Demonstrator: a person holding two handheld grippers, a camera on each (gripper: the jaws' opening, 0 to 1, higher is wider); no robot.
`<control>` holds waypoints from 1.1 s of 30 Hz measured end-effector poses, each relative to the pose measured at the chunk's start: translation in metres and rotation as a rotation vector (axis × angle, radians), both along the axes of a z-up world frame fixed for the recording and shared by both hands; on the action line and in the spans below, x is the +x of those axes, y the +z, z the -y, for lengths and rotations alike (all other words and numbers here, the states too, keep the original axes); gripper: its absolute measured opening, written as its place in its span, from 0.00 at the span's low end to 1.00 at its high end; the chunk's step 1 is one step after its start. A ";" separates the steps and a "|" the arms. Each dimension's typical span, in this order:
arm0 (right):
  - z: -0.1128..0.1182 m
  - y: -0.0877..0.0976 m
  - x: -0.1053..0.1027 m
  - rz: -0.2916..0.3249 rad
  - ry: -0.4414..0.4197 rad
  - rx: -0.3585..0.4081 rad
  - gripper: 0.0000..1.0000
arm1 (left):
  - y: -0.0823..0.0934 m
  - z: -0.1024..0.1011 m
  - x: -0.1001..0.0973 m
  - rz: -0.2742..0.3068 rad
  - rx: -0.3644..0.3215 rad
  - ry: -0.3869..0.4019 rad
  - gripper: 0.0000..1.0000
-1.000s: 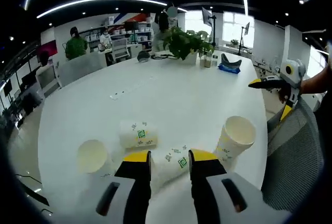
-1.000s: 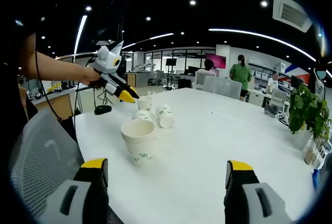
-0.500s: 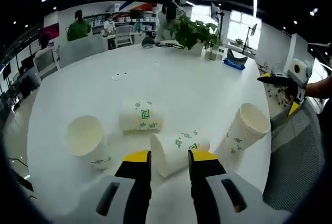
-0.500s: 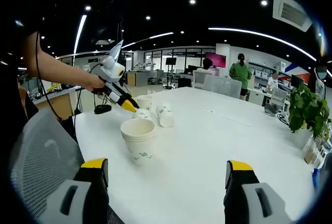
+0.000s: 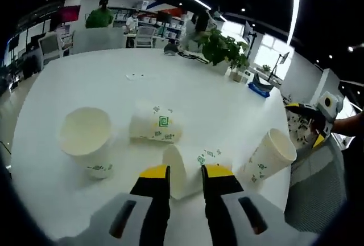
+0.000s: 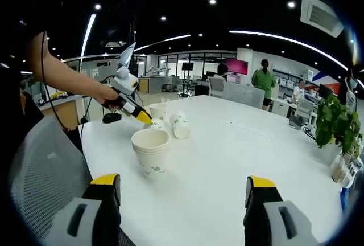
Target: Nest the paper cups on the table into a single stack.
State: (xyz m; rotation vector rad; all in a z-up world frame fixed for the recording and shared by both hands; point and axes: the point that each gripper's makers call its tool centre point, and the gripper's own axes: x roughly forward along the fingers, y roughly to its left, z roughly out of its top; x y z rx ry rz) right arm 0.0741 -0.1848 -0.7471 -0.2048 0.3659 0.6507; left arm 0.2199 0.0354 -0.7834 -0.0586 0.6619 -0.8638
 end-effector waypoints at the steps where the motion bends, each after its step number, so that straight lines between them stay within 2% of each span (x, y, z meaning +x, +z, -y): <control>1: 0.000 0.000 0.000 0.001 -0.001 -0.001 0.91 | -0.001 -0.001 0.002 -0.006 -0.018 0.005 0.18; 8: 0.002 0.000 0.001 -0.001 -0.011 -0.005 0.89 | -0.005 0.001 0.003 -0.035 -0.090 -0.011 0.08; 12: 0.001 -0.001 0.001 -0.004 -0.011 -0.008 0.89 | -0.006 0.006 -0.003 -0.059 -0.119 -0.037 0.06; 15: 0.000 -0.001 0.001 -0.005 -0.009 -0.010 0.89 | -0.009 0.011 -0.014 -0.091 -0.130 -0.072 0.00; 17: -0.001 0.000 0.000 -0.004 -0.005 -0.012 0.89 | -0.013 0.012 -0.019 -0.084 -0.106 -0.090 0.00; 23: -0.004 -0.001 -0.002 -0.005 0.007 -0.022 0.89 | -0.011 0.011 -0.020 -0.078 -0.115 -0.098 0.00; 29: -0.005 0.001 -0.002 0.000 0.011 -0.026 0.89 | 0.002 0.012 -0.023 -0.040 -0.126 -0.092 0.00; 33: -0.005 0.001 -0.002 0.003 0.014 -0.027 0.89 | 0.015 0.016 -0.030 -0.004 -0.106 -0.104 0.00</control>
